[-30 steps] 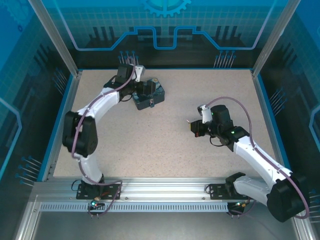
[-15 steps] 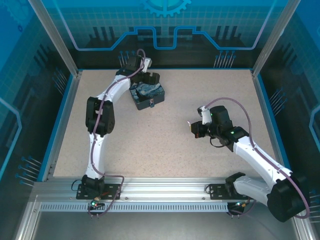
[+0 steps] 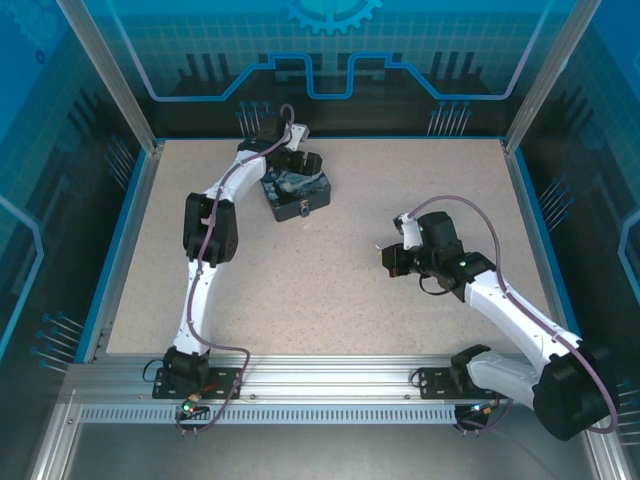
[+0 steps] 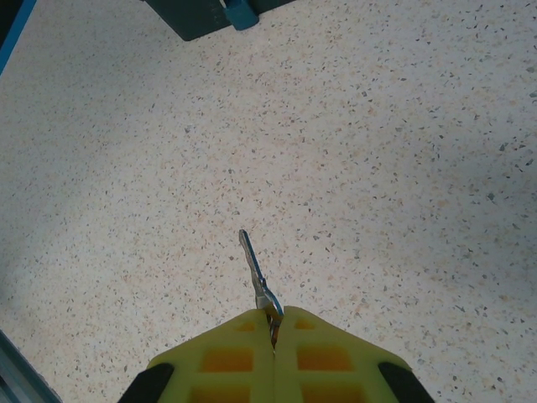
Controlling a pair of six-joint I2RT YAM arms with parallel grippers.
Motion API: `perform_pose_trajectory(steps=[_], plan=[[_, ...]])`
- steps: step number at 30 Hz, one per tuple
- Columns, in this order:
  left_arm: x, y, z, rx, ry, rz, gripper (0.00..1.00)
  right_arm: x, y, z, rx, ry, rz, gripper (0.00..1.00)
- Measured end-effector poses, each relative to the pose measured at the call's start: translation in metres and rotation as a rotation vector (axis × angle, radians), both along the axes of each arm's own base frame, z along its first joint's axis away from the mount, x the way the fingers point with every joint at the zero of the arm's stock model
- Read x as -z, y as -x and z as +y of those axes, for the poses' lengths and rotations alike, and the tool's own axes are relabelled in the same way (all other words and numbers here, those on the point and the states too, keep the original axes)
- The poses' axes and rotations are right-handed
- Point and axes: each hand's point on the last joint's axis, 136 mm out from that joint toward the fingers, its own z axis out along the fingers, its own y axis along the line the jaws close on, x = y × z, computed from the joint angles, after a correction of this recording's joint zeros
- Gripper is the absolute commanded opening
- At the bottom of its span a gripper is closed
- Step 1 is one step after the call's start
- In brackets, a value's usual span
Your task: Unlock a padlock with a key
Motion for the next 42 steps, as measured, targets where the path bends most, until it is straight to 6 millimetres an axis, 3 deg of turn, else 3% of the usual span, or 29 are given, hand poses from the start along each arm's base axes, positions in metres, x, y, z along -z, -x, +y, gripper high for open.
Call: perform_pose_trajectory(steps=[7,12,21,26,28,31,36,39,42], plan=[[0.004,0.026,-0.025,0.179,0.024,0.036,0.81,-0.002,0.001,-0.001,0.0,-0.002,-0.005,0.0],[0.008,0.057,-0.054,0.342,0.017,0.066,0.79,-0.005,0.003,-0.002,0.003,-0.001,-0.011,0.0],[0.011,0.159,-0.116,0.679,-0.027,0.145,0.78,-0.004,0.005,-0.008,0.019,0.022,-0.006,0.0],[0.008,0.195,-0.134,0.779,-0.027,0.164,0.84,-0.007,0.006,-0.009,0.024,0.023,-0.018,0.0],[0.0,0.198,-0.132,0.773,-0.013,0.155,0.86,-0.007,0.007,-0.01,0.026,0.025,-0.016,0.0],[-0.029,0.191,-0.128,0.711,0.033,0.102,0.87,-0.006,0.007,-0.01,0.027,0.027,-0.012,0.0],[-0.108,0.18,-0.096,0.498,0.156,-0.057,0.86,-0.001,0.005,-0.01,0.031,0.032,0.002,0.0],[-0.139,0.196,-0.062,0.359,0.213,-0.131,0.86,0.0,0.004,-0.01,0.033,0.031,0.007,0.0],[-0.141,0.234,-0.037,0.248,0.257,-0.147,0.86,0.0,0.002,-0.008,0.029,0.024,0.0,0.0]])
